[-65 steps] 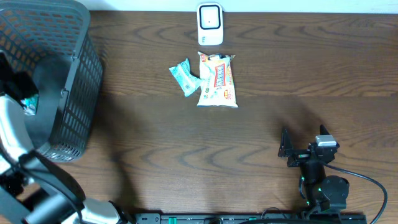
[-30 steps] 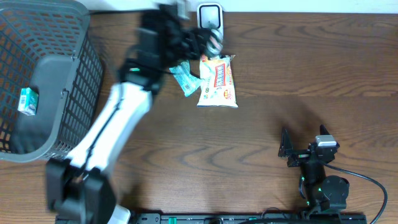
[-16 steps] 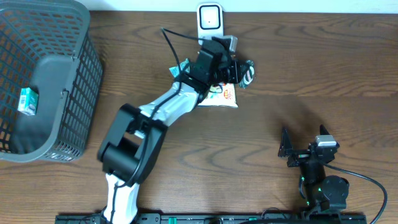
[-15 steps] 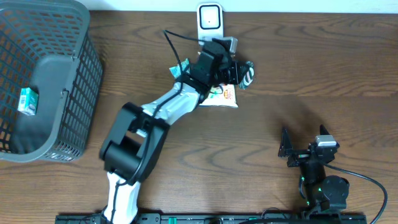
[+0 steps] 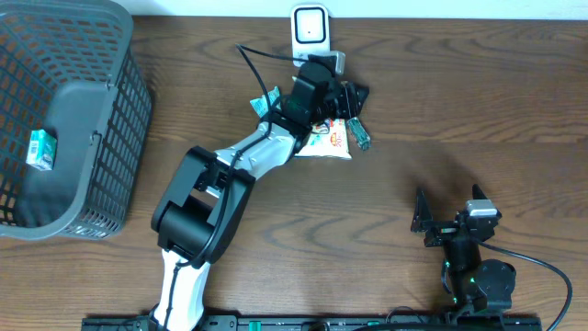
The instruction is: Scan the item barcode
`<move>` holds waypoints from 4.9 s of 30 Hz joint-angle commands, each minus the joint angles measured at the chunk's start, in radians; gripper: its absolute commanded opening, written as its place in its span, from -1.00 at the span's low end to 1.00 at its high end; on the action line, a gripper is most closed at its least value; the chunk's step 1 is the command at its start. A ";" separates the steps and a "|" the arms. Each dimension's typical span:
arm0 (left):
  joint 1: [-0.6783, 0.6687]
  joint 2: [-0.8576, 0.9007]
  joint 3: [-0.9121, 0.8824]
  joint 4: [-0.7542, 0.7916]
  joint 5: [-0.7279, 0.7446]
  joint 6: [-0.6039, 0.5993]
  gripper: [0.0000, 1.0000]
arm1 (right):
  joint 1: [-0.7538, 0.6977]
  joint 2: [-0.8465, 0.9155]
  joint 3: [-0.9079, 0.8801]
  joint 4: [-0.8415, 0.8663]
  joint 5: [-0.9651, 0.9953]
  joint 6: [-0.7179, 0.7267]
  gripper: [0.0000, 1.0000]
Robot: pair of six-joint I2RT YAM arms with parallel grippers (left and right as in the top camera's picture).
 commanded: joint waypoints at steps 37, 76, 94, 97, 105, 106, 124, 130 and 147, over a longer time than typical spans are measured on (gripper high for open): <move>-0.127 -0.134 0.019 -0.626 -0.178 -0.252 -0.85 | 0.005 -0.006 -0.002 -0.003 0.000 -0.008 0.99; -0.089 -0.061 0.031 -0.344 -0.031 -0.148 -0.45 | 0.005 -0.006 -0.002 -0.003 0.000 -0.008 0.99; -0.058 -0.132 0.043 -0.703 -0.196 -0.246 -0.75 | 0.005 -0.006 -0.002 -0.003 0.000 -0.008 0.98; -0.078 -0.132 0.041 -0.702 -0.193 -0.246 -0.75 | 0.005 -0.006 -0.002 -0.003 0.000 -0.008 0.98; -0.140 -0.090 0.041 -0.691 -0.261 -0.294 -0.75 | 0.005 -0.006 -0.002 -0.003 0.000 -0.008 0.99; -0.143 -0.082 0.041 -0.691 -0.272 -0.300 -0.75 | 0.005 -0.006 -0.002 -0.003 0.000 -0.008 0.99; -0.150 -0.034 0.041 -0.431 -0.199 -0.279 -0.75 | 0.005 -0.006 -0.002 -0.003 0.000 -0.008 0.99; -0.150 -0.034 0.041 -0.419 -0.193 -0.266 -0.75 | 0.005 -0.006 -0.002 -0.003 0.000 -0.008 0.99; -0.199 0.020 0.041 -0.367 -0.237 -0.213 -0.73 | 0.005 -0.006 -0.002 -0.003 0.000 -0.008 0.99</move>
